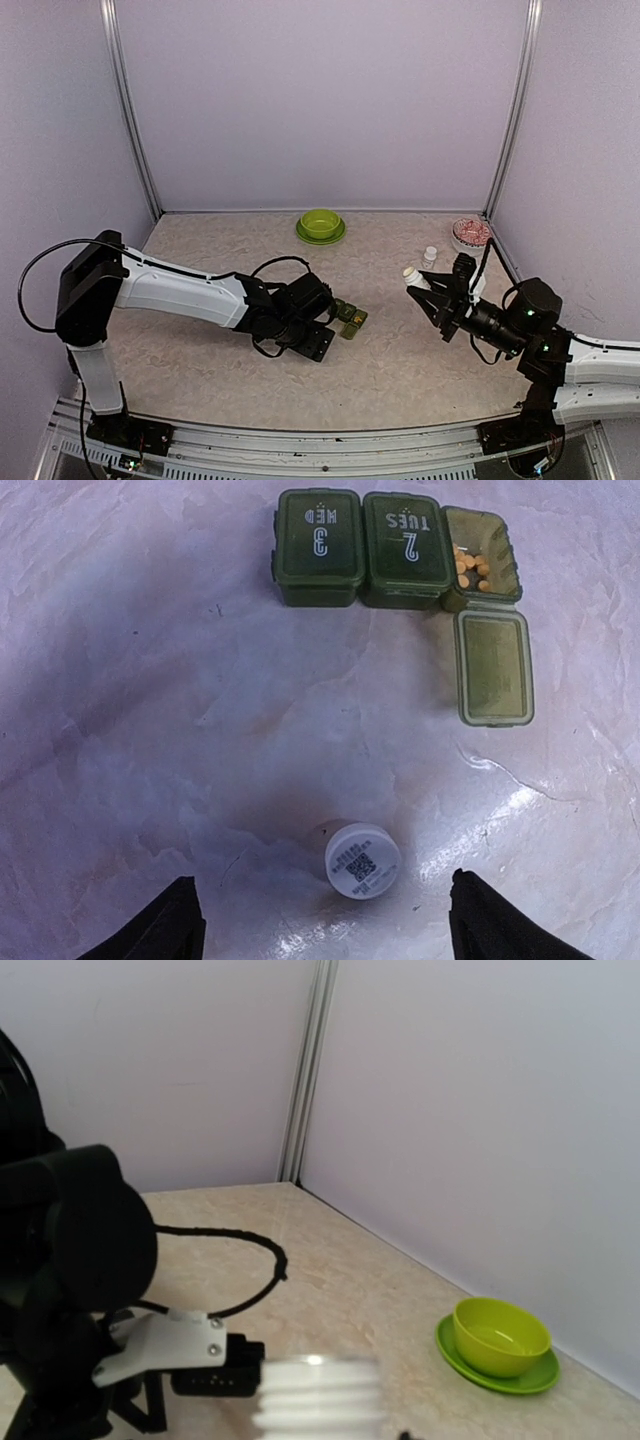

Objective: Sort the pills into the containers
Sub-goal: Pick up the lid of the pill bottle from the center of the board, then close the lid of the pill bottle.

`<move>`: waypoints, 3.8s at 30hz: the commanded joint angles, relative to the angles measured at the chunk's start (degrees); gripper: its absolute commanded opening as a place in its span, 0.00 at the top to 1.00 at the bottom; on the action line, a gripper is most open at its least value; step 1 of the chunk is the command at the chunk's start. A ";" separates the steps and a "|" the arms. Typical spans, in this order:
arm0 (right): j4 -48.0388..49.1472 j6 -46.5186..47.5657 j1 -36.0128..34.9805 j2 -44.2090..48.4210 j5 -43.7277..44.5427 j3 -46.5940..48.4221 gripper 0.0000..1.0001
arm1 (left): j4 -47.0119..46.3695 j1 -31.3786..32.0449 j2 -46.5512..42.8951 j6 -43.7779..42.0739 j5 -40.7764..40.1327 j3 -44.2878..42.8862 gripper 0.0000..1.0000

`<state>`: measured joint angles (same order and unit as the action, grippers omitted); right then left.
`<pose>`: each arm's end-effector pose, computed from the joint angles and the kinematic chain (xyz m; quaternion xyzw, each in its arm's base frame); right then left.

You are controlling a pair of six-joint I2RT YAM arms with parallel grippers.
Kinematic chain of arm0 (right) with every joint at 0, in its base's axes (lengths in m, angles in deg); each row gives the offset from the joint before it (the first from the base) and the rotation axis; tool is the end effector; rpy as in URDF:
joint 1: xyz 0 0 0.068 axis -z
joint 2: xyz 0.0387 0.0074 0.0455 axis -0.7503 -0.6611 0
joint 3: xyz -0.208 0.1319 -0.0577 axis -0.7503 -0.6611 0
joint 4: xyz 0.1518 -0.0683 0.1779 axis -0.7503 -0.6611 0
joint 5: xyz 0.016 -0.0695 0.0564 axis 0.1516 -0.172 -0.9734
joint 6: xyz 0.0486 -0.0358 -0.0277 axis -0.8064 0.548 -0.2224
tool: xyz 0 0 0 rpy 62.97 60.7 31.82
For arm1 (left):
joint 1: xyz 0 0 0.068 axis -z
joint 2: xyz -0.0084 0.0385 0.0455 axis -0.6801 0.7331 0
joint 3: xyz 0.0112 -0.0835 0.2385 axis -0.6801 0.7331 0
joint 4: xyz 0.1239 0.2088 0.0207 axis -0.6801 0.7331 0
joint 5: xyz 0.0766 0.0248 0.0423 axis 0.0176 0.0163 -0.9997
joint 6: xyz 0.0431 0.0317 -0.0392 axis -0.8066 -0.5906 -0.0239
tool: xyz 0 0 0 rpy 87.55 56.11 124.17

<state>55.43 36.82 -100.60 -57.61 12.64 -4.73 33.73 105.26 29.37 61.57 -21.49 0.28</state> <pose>0.1213 0.1570 0.2446 -0.3362 0.5760 0.2927 0.6852 0.1814 -0.3181 0.1378 0.2558 0.9280 -0.0816 0.2581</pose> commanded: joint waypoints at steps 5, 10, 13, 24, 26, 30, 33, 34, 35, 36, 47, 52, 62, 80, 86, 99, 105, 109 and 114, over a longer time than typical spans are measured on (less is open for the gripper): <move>0.49 -0.47 -0.34 1.35 0.49 -1.44 0.83 | 0.47 0.56 3.59 -2.01 1.56 -3.70 0.28; 0.40 -0.22 -0.38 1.66 0.45 -1.39 0.83 | 0.92 0.60 4.96 -1.77 1.96 -4.31 0.41; 0.61 -0.28 -0.37 1.88 0.44 -1.57 0.83 | 0.79 0.53 5.52 -1.67 2.04 -4.40 0.43; 0.96 -0.24 -0.40 1.81 0.39 -1.88 0.83 | -1.04 0.13 6.94 -1.50 2.45 -3.75 0.56; 0.90 -0.23 -0.36 1.95 0.37 -1.84 0.83 | -1.47 0.00 6.86 -1.44 2.43 -3.37 0.57; 0.85 -0.31 -0.39 1.99 0.40 -1.84 0.83 | -2.18 -0.41 6.76 -1.45 2.69 -2.76 0.60; 0.88 -0.31 -0.38 1.93 0.33 -1.84 0.83 | -2.47 -0.46 6.82 -1.45 2.72 -2.48 0.60; 0.85 -0.36 -0.38 1.89 0.32 -1.84 0.83 | -2.60 -0.45 6.84 -1.48 2.84 -2.48 0.60; 0.86 -0.31 -0.34 1.82 0.30 -1.84 0.83 | -2.62 -0.45 6.84 -1.49 2.81 -2.43 0.61; 0.87 -0.27 -0.32 1.80 0.34 -1.81 0.83 | -2.61 -0.45 6.84 -1.49 2.77 -2.43 0.64; 0.76 -0.06 -0.36 2.07 0.53 -1.92 0.83 | -1.18 0.03 5.66 -1.57 1.61 -2.26 0.81; 0.77 -0.07 -0.36 1.42 -0.55 -1.71 0.83 | -1.55 0.31 2.11 -2.33 0.70 -2.57 0.80; 0.96 -0.02 -0.38 0.51 -4.00 -0.90 0.83 | -4.64 0.52 -8.99 -5.59 5.81 -5.56 0.79; 0.71 -0.17 -4.05 -6.33 -3.21 5.60 0.83 | -21.49 0.16 -20.08 -2.75 27.49 -5.55 0.78; 0.82 1.41 -6.57 -8.59 1.03 7.70 0.83 | -24.69 0.17 -19.93 -0.24 31.17 -5.65 0.77; 0.28 3.19 -7.69 -8.89 0.58 9.61 0.83 | -25.24 0.28 -18.78 1.87 33.90 -5.65 0.76; 0.87 3.26 -8.28 -9.57 -1.25 9.91 0.83 | -25.62 0.34 -18.01 2.22 33.91 -5.40 0.76; 0.98 3.30 -8.70 -9.48 -1.21 9.85 0.83 | -25.87 0.34 -18.03 2.03 33.20 -5.01 0.76; 1.07 3.34 -8.78 -9.02 -0.98 9.70 0.84 | -25.32 0.34 -17.53 1.68 32.40 -4.87 0.76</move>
<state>55.17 39.68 -108.80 -67.14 11.78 3.62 9.84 105.42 10.88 63.49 11.36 -4.90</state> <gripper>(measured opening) 0.257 0.243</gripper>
